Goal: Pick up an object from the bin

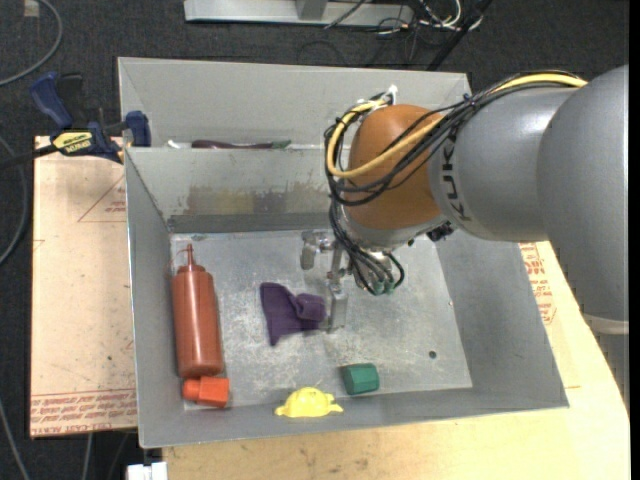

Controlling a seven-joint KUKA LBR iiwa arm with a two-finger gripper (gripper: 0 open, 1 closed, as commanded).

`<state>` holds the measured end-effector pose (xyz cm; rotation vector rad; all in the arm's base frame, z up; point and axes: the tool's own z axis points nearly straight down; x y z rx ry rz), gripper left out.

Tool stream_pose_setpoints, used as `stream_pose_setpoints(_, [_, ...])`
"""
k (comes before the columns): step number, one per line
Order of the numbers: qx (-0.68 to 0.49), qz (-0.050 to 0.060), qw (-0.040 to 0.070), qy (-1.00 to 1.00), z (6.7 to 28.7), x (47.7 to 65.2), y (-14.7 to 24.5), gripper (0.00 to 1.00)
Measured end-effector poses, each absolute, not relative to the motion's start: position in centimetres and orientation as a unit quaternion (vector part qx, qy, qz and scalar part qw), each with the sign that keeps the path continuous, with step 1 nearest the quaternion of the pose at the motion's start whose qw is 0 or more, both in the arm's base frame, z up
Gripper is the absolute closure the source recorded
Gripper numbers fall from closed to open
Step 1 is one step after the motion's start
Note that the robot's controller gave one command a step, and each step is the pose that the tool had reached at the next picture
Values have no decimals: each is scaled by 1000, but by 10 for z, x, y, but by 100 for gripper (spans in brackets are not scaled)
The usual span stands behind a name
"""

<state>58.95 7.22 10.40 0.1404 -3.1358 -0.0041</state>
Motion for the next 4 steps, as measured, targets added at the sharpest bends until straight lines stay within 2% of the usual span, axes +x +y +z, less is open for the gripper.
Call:
stream_pose_setpoints(1, [-83, -1, -1, -997, 95, 584, 79, 0])
stream_pose_setpoints(2, [66, -2, 0, -998, 71, 581, 118, 100])
stream_pose_setpoints(3, [65, -2, 0, -998, 71, 581, 118, 100])
stream_pose_setpoints(4, [38, -4, -5, -999, 233, 579, 136, 100])
